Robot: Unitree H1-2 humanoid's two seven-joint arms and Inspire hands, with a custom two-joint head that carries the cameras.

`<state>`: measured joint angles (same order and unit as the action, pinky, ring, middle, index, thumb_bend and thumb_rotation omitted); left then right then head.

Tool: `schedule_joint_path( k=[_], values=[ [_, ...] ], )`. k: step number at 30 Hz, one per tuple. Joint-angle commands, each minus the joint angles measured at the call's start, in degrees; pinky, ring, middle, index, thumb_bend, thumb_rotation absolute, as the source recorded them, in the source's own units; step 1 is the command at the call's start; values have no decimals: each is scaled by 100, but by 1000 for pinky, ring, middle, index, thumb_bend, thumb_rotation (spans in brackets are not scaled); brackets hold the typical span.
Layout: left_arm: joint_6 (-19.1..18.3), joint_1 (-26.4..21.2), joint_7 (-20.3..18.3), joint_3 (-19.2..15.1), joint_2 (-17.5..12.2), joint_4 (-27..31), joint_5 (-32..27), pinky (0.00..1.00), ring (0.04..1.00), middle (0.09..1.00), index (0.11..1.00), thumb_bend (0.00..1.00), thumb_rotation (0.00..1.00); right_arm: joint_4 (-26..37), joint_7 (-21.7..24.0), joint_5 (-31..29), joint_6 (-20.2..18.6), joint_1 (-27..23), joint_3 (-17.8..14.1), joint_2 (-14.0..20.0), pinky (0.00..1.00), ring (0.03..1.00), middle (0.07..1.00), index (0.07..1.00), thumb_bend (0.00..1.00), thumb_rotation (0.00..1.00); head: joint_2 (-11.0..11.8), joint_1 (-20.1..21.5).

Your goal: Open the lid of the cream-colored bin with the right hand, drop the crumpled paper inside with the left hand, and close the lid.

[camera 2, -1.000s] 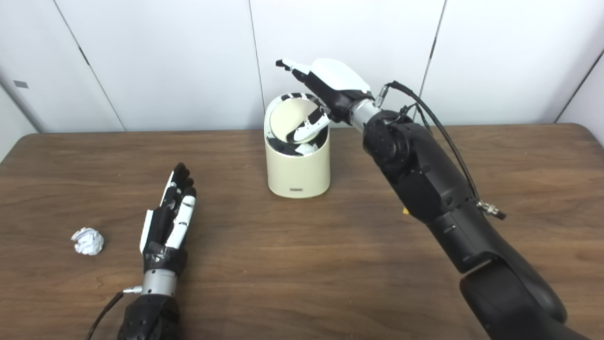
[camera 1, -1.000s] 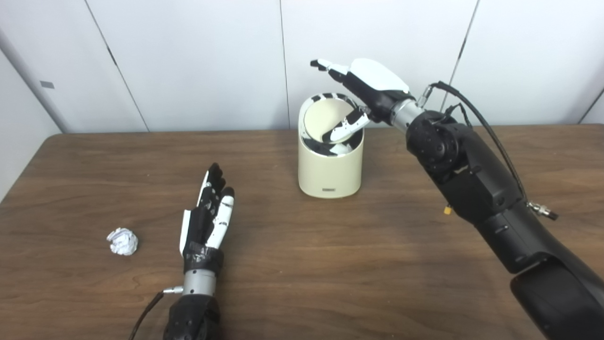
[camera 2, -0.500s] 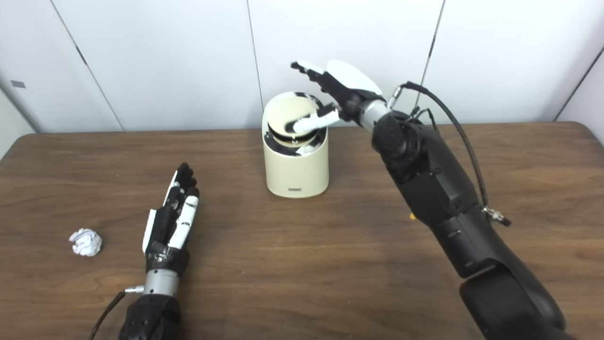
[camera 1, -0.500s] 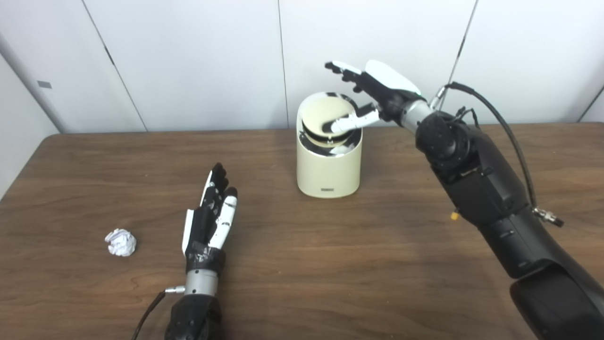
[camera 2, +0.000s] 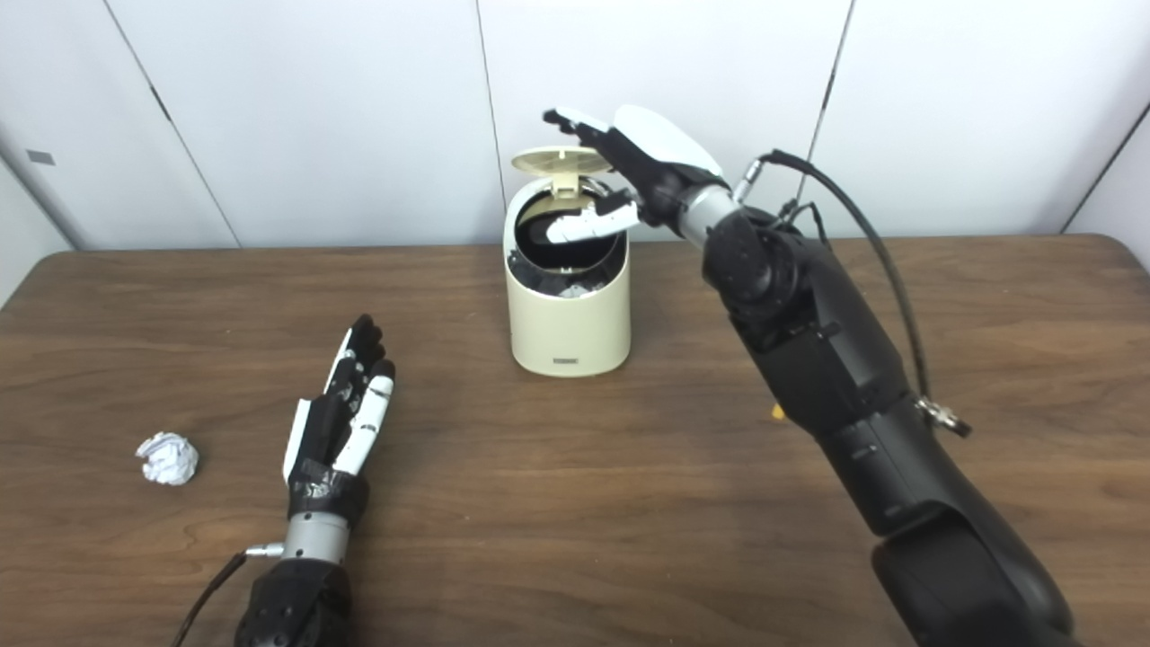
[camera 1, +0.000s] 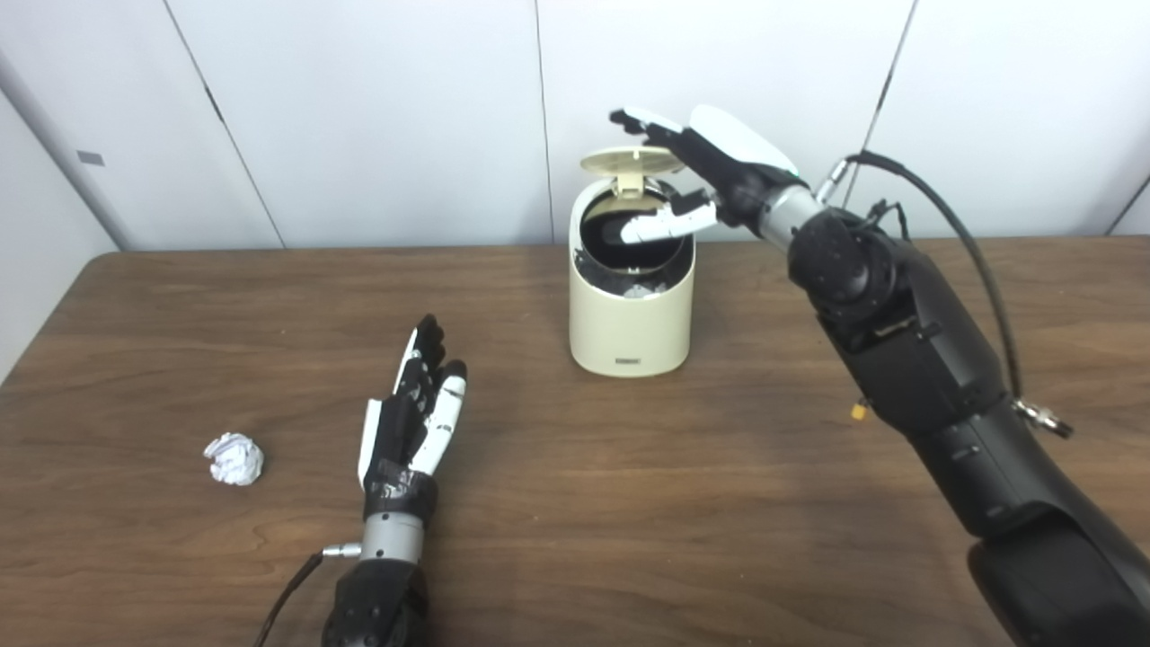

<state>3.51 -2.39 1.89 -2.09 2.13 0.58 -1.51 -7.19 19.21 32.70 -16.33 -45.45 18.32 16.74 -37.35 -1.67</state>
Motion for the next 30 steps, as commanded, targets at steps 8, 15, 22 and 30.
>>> schedule_joint_path(
  k=[8, 15, 22, 30],
  values=[
    [-10, 147, 21, -5, -81, -6, 128, 1000, 1000, 985, 1000, 304, 505, 373, -15, -19, -189, 137, -356, 413, 809, 900, 932, 945, 534, 463, 19, 69],
    [14, 140, 3, -29, -105, -33, 69, 1000, 1000, 984, 1000, 284, 506, 653, 2, -58, -246, 357, -487, 580, 788, 892, 933, 948, 534, 482, 23, 92],
    [-4, 140, -7, -34, -117, -17, 60, 1000, 1000, 985, 1000, 269, 507, 834, -59, -278, -217, 661, -732, 606, 729, 853, 902, 933, 523, 456, 3, 166],
    [-8, 124, -51, -52, -156, -20, 19, 1000, 1000, 981, 1000, 290, 521, 1281, 126, -1393, -1045, 1222, -1520, 190, 773, 872, 918, 922, 511, 596, -35, 247]
  ],
)
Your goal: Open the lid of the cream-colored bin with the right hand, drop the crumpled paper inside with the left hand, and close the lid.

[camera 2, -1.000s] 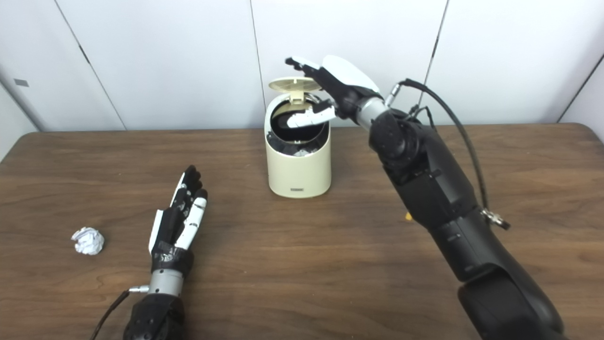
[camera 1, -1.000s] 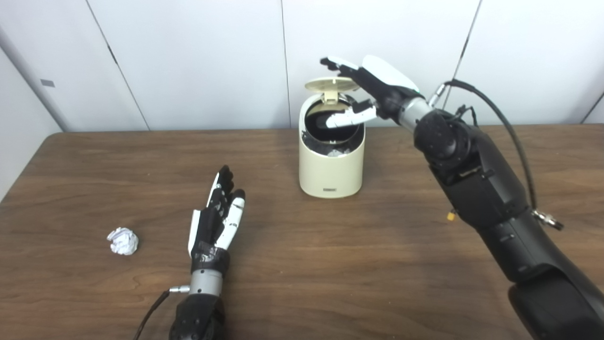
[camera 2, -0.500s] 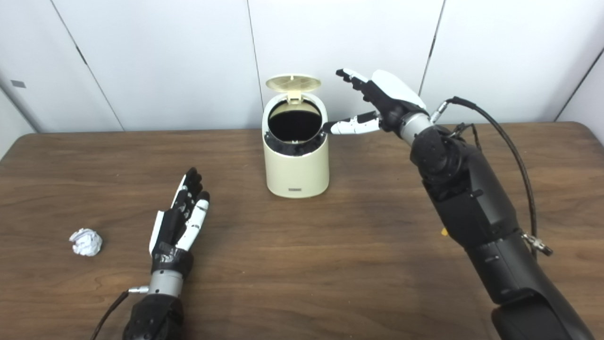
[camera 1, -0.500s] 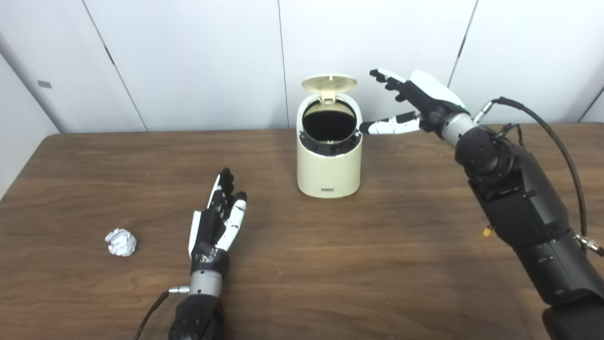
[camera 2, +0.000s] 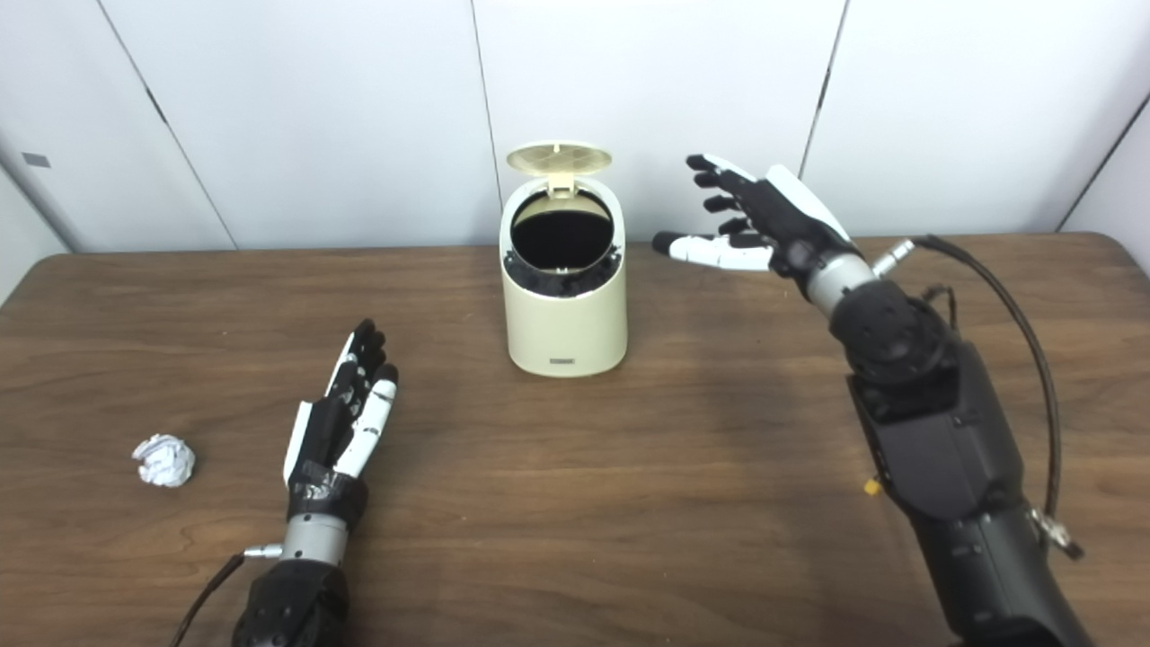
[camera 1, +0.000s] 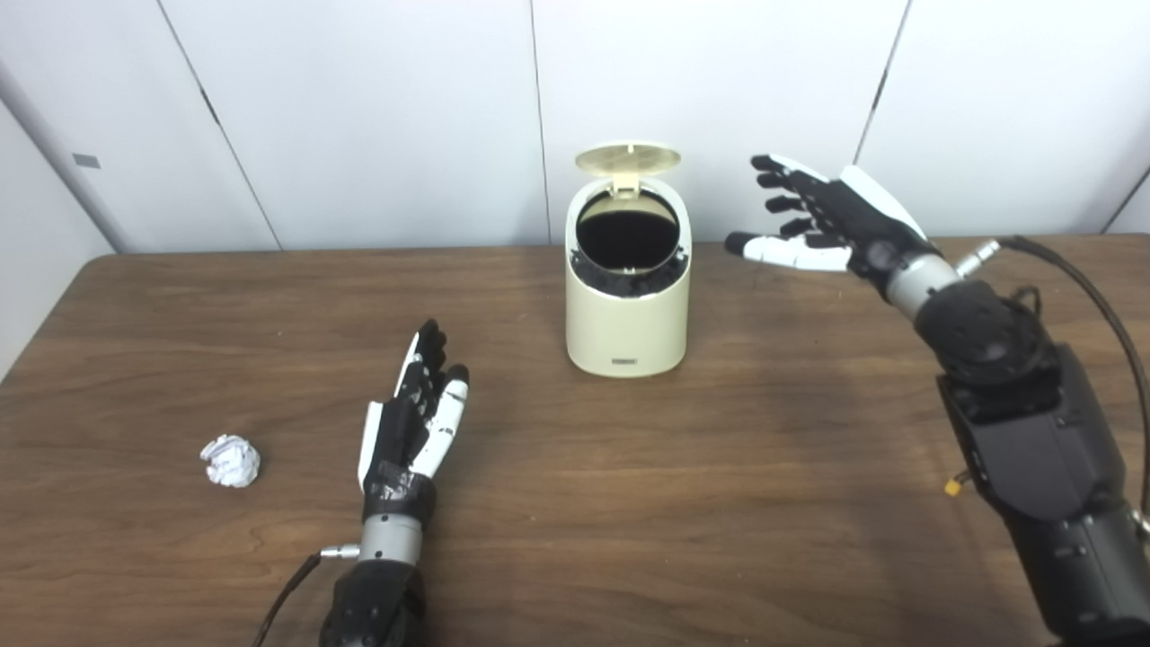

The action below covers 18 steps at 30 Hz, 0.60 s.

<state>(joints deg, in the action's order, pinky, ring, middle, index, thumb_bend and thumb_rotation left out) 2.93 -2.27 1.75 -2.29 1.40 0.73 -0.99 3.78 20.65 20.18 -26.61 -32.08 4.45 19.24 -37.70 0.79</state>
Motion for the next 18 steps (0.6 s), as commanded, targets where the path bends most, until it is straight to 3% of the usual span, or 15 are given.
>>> schedule_joint_path(
  k=[1, 4, 7, 12, 15, 18],
  values=[
    [77, 108, -54, -33, -90, -46, -52, 1000, 1000, 986, 1000, 280, 519, 223, -37, -282, -25, -31, -267, -160, 784, 886, 928, 927, 494, 625, -3, 17],
    [130, 95, -123, -44, -110, -75, -182, 1000, 1000, 997, 1000, 271, 512, 335, -144, -756, -30, 231, -703, -514, 830, 907, 938, 933, 462, 678, -6, 31],
    [122, 89, -125, -37, -132, -74, -185, 1000, 1000, 998, 1000, 292, 511, 408, -232, -1416, -30, 491, -1174, -881, 918, 959, 972, 949, 443, 797, -33, 58],
    [149, 75, -158, -32, -153, -90, -243, 1000, 1000, 999, 1000, 295, 531, 437, -700, -2178, 72, 867, -1700, -1381, 941, 968, 966, 930, 524, 869, -37, 72],
    [187, 63, -195, -54, -147, -105, -368, 1000, 1000, 1000, 1000, 304, 534, 380, -922, -2405, 446, 1108, -1802, -1542, 989, 976, 966, 932, 511, 938, -72, 65],
    [110, 74, -180, -55, -156, -24, -366, 1000, 1000, 1000, 1000, 315, 548, 200, -1058, -2552, 994, 1330, -1808, -1597, 999, 987, 968, 959, 513, 932, -120, 73]
  ],
)
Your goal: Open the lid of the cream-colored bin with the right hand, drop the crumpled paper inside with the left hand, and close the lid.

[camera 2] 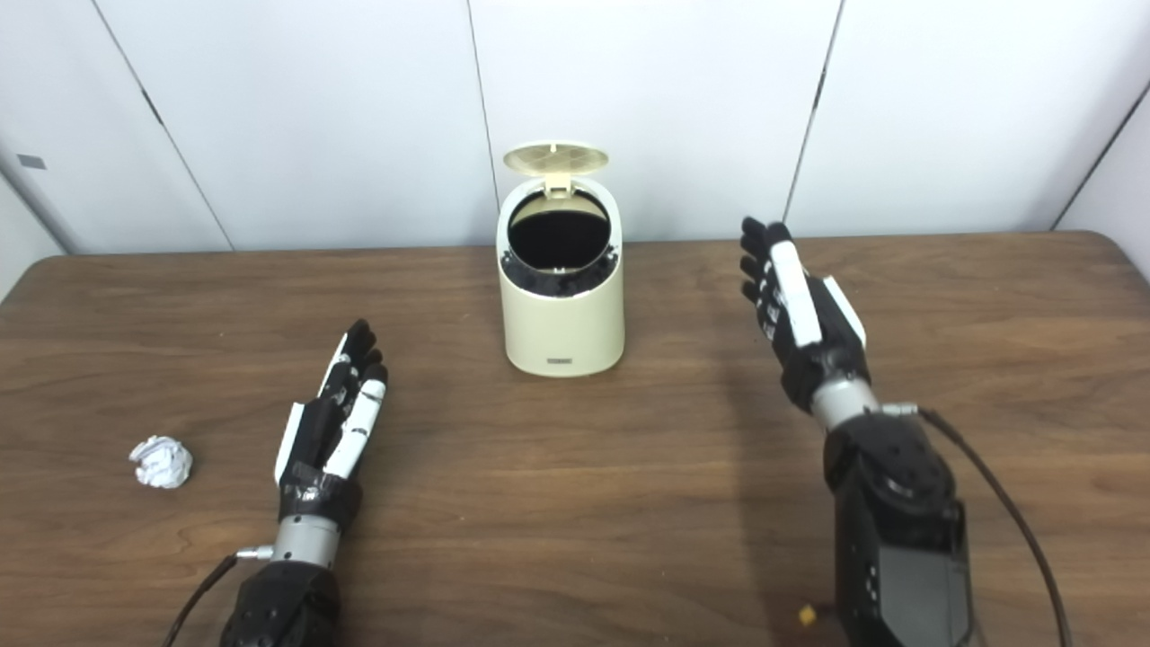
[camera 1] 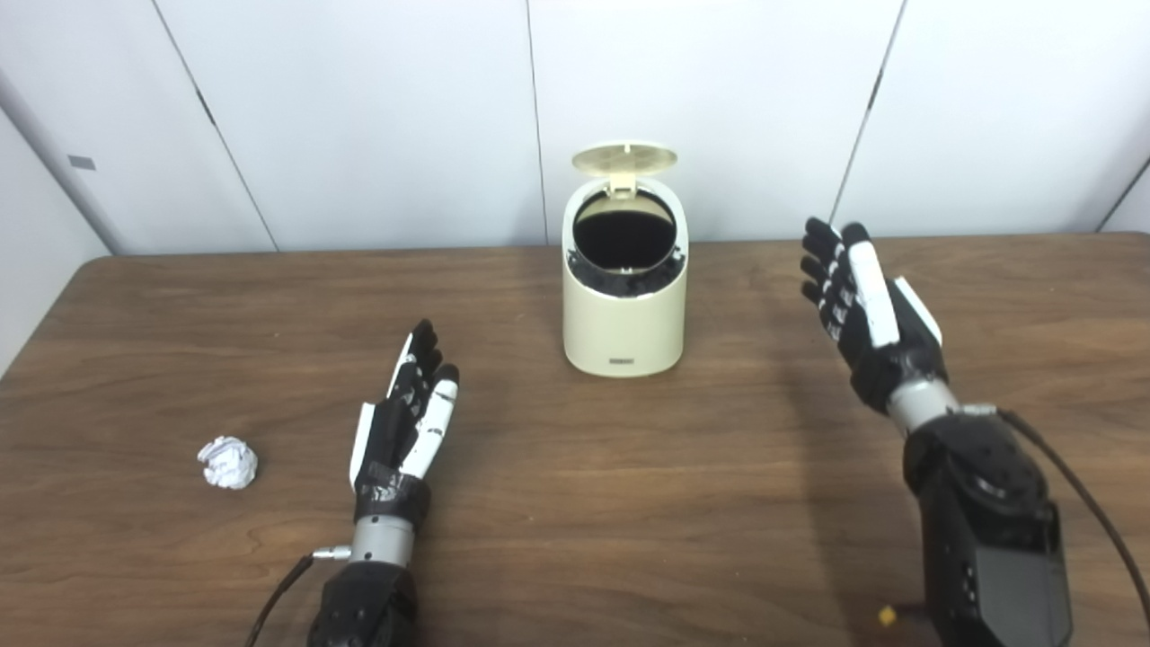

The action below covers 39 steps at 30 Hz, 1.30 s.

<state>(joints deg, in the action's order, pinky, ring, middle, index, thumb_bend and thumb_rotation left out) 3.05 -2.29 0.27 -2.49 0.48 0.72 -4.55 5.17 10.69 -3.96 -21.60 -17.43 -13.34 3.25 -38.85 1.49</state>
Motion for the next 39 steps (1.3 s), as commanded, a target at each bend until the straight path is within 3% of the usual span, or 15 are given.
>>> schedule_joint_path(
  k=[1, 4, 11, 25, 33, 39],
  values=[
    [103, 77, -57, -50, -64, -12, -73, 1000, 1000, 1000, 1000, 313, 550, -13, -79, -177, 676, -55, -14, 11, 1000, 988, 967, 965, 517, 929, -20, 8],
    [107, 69, -117, -99, -66, -2, -226, 1000, 1000, 1000, 1000, 305, 546, -103, -129, -225, 986, 125, 67, 67, 1000, 1000, 985, 984, 543, 987, -47, 26],
    [21, 79, -136, -127, -118, 89, -300, 1000, 1000, 1000, 1000, 350, 538, -105, -224, -108, 1245, 518, 304, 222, 1000, 1000, 1000, 992, 590, 1000, -111, 34],
    [-35, 141, -133, -160, -197, 216, -262, 1000, 1000, 998, 1000, 320, 569, -47, -299, -44, 1452, 894, 584, 491, 1000, 1000, 1000, 985, 582, 1000, -210, -109],
    [-48, 145, -145, -185, -217, 224, -290, 1000, 1000, 997, 1000, 378, 564, -280, -386, 63, 1776, 943, 618, 591, 1000, 1000, 999, 985, 584, 1000, -233, -483],
    [4, 148, -94, -136, -148, 208, -178, 1000, 1000, 996, 1000, 351, 559, -553, -336, -103, 2033, 935, 534, 702, 1000, 1000, 1000, 993, 553, 1000, -170, -1143]
  ],
)
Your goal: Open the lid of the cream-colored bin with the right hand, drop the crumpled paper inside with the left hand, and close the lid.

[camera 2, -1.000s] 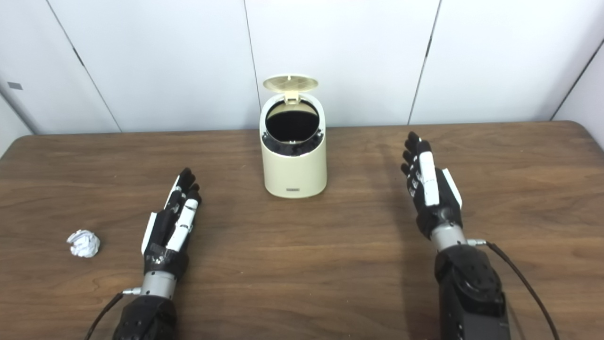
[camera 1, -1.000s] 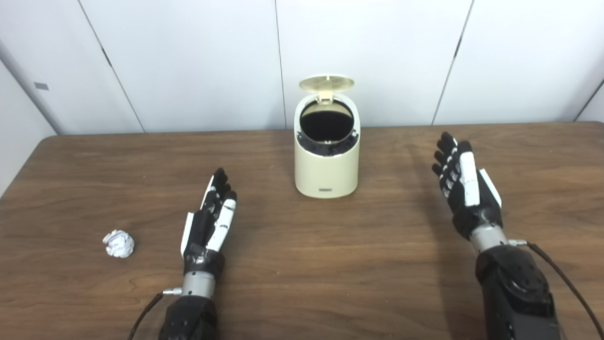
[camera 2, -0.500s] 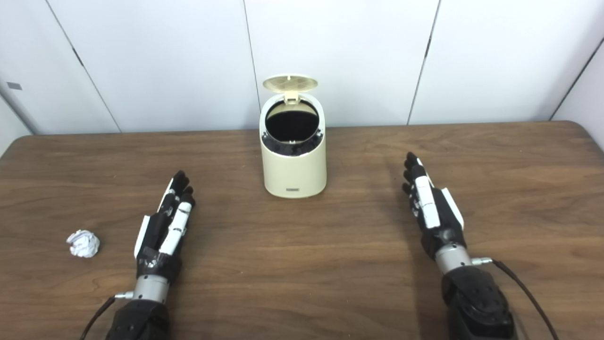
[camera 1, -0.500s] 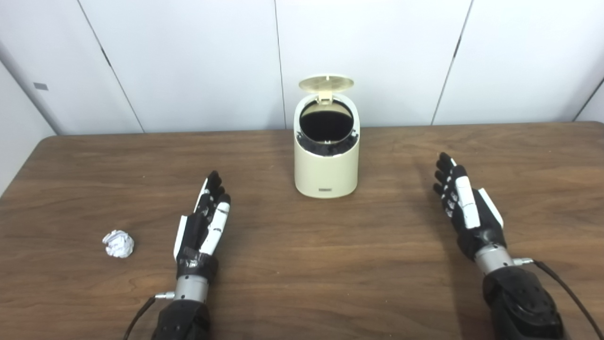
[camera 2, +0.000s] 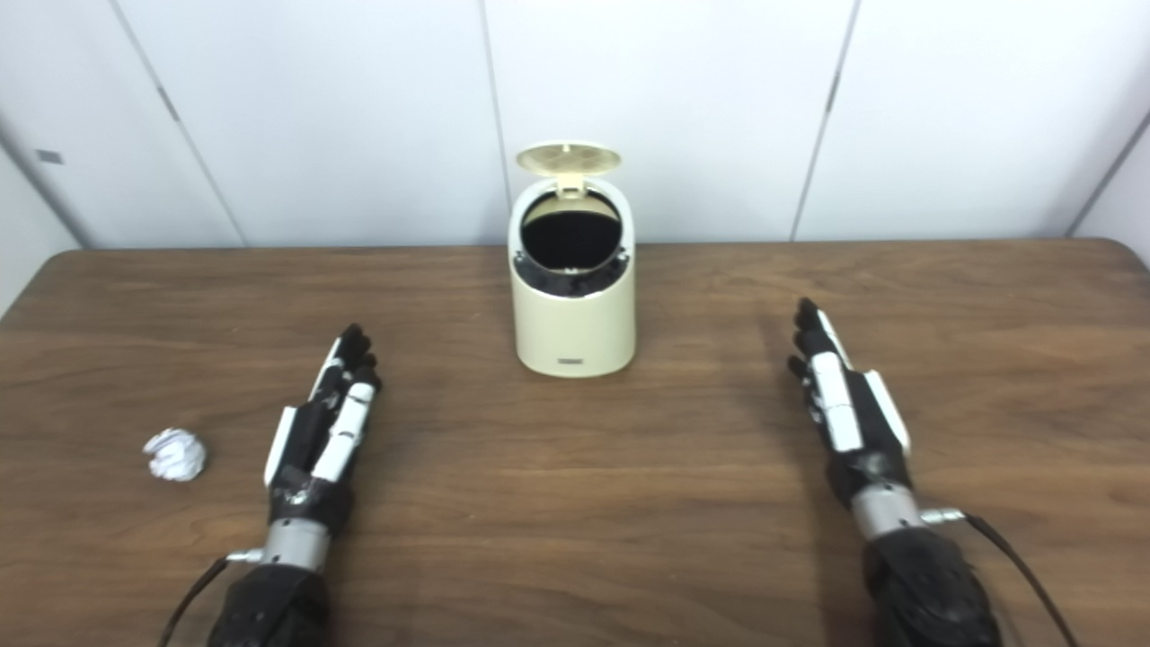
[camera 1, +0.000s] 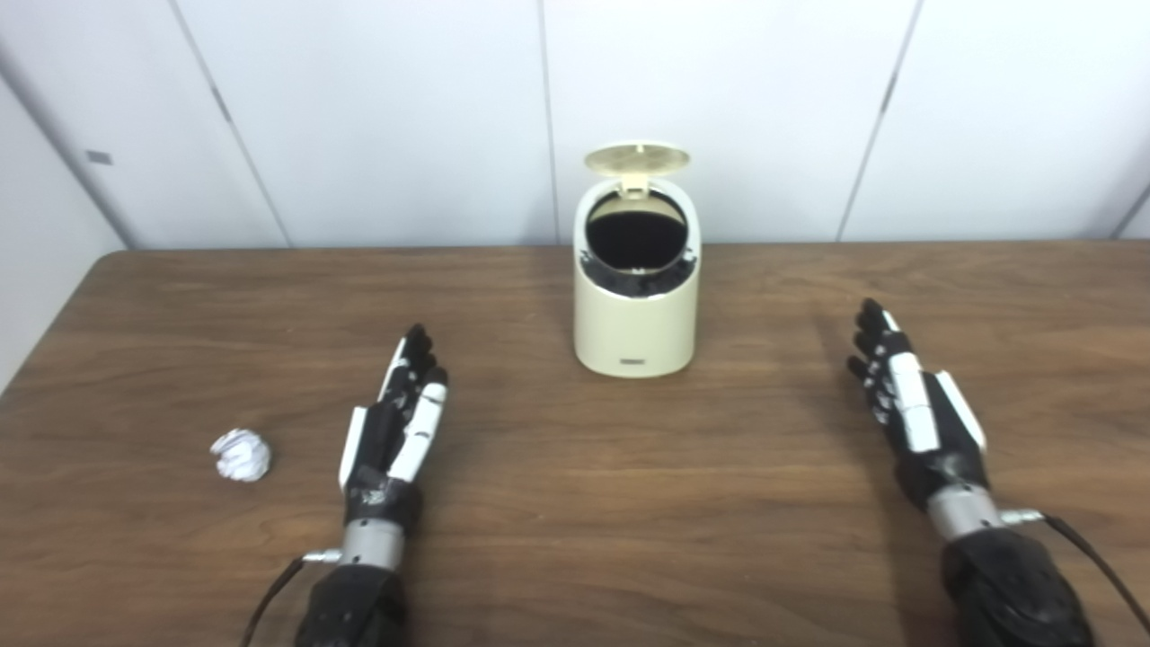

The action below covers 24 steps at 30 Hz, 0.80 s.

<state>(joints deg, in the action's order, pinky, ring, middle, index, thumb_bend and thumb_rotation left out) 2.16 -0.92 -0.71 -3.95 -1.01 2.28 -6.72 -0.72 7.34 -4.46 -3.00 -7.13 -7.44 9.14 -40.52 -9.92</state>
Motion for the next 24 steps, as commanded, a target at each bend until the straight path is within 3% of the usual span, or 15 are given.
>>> schedule_joint_path(
  k=[1, 5, 12, 18, 24],
  values=[
    [90, 9, 1, 25, 16, 45, 44, 1000, 1000, 997, 1000, 350, 559, 13, 6, -74, 199, -95, -61, 136, 1000, 1000, 1000, 995, 546, 1000, 13, -92],
    [168, 1, 24, 93, 91, -36, 131, 1000, 1000, 997, 1000, 339, 561, -76, 56, -257, 279, -77, -107, 206, 1000, 1000, 1000, 1000, 536, 1000, 138, -572],
    [234, -25, 100, 122, 187, -161, 265, 1000, 998, 984, 1000, 353, 561, 244, 43, -450, 16, 6, -102, 196, 1000, 1000, 1000, 994, 594, 1000, 260, -875],
    [304, -39, 165, 106, 206, -264, 342, 984, 984, 972, 998, 342, 574, 673, -141, -460, -354, 60, -91, 33, 991, 998, 996, 972, 561, 1000, 318, -826],
    [-33, 50, 222, 200, 126, 176, 614, 998, 988, 973, 987, 373, 551, 861, -200, -470, -502, 96, -109, -47, 1000, 1000, 999, 974, 538, 1000, 321, -748]
  ],
)
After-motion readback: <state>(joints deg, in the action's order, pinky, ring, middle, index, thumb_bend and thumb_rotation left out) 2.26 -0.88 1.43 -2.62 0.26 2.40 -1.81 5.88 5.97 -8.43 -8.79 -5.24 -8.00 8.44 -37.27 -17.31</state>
